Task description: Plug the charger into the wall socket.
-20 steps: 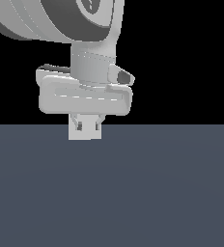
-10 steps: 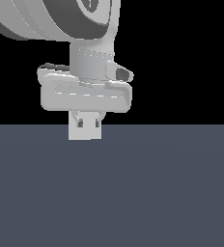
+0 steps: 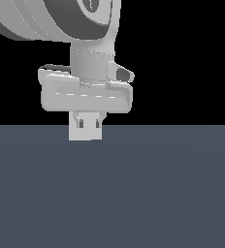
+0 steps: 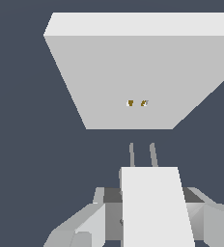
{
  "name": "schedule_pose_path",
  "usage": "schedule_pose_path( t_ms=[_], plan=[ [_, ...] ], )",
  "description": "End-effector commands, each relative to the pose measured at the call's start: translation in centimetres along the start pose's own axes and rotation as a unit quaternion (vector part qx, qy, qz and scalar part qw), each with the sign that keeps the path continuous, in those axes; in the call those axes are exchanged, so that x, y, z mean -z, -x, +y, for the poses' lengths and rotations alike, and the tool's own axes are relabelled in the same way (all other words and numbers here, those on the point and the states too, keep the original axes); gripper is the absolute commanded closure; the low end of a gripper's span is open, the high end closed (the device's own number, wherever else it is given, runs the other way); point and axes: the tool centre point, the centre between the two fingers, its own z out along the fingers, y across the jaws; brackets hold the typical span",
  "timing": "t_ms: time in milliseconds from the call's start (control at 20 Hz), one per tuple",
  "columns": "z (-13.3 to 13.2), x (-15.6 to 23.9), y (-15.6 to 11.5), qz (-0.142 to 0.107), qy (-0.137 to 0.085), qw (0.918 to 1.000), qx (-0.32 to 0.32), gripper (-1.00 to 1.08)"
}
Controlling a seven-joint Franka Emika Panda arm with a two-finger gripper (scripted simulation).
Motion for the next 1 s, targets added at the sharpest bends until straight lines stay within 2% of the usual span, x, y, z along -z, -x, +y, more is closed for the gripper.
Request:
schedule_pose_path(
  t_ms=[0,650,950],
  plan=[
    [0.0,-0.1,-0.2,0.0,0.0,1.0,0.0,1.08],
    [0.0,-1.9,-3.8,0.0,0.001,1.0,0.001,1.08],
    [0.0,-2.2,-4.4,0.0,0.001,1.0,0.001,1.08]
  ],
)
